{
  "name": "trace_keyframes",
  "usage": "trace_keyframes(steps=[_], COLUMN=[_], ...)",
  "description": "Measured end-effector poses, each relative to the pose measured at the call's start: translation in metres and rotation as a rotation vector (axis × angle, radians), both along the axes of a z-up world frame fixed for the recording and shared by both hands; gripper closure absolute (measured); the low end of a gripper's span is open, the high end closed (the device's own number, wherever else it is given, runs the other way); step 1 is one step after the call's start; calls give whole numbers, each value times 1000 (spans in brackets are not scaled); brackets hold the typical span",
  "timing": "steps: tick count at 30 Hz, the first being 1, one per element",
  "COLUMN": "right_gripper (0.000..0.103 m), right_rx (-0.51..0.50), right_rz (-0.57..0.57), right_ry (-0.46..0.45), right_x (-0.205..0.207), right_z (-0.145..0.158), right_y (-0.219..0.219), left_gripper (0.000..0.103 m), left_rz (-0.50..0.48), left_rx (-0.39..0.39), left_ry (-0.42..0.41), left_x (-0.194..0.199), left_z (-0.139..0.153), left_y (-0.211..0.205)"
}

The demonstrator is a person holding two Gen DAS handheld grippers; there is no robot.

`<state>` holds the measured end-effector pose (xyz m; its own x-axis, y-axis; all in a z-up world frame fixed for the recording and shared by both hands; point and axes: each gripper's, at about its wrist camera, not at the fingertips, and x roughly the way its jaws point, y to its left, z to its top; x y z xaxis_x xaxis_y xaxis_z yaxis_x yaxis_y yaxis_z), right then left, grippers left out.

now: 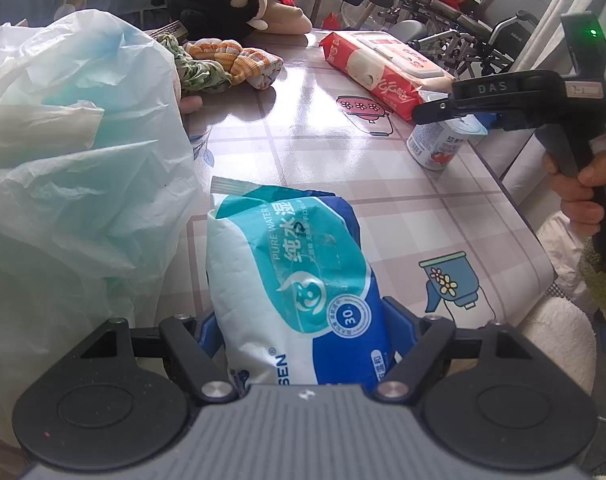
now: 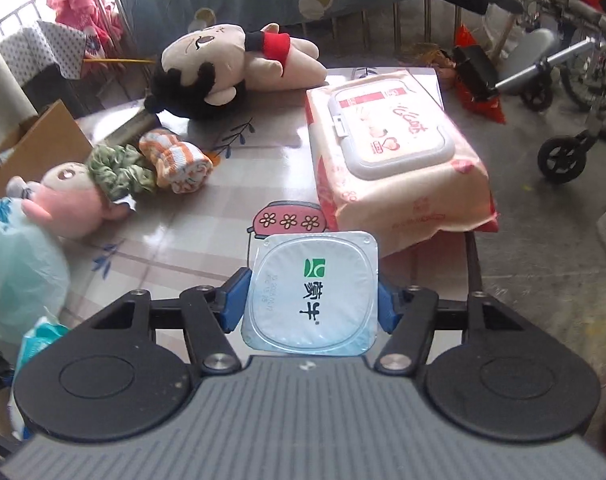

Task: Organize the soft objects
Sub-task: 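Carry the wipes packet with the left tool while the right tool carries the yogurt cup to the box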

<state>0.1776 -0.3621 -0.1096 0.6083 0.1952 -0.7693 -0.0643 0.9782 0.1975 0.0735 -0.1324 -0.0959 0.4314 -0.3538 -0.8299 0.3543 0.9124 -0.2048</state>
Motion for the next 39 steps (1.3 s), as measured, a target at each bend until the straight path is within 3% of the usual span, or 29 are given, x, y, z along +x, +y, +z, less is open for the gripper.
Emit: trace_keyframes(steps=[7, 16, 25, 39], right_gripper=[43, 43, 43, 43], right_rx=[129, 169, 218, 326], right_rz=[11, 154, 189, 128], right_ry=[36, 53, 63, 83], right_x=[-34, -92, -102, -108], right_z=[-3, -3, -2, -5], right_y=[-4, 40, 57, 42], left_gripper=[19, 17, 25, 28], left_rz=[5, 23, 25, 17], left_rx=[24, 76, 93, 85], left_ry=[4, -2, -31, -48], left_x=[3, 7, 5, -7], left_z=[0, -4, -3, 2], left_y=[-4, -15, -17, -15])
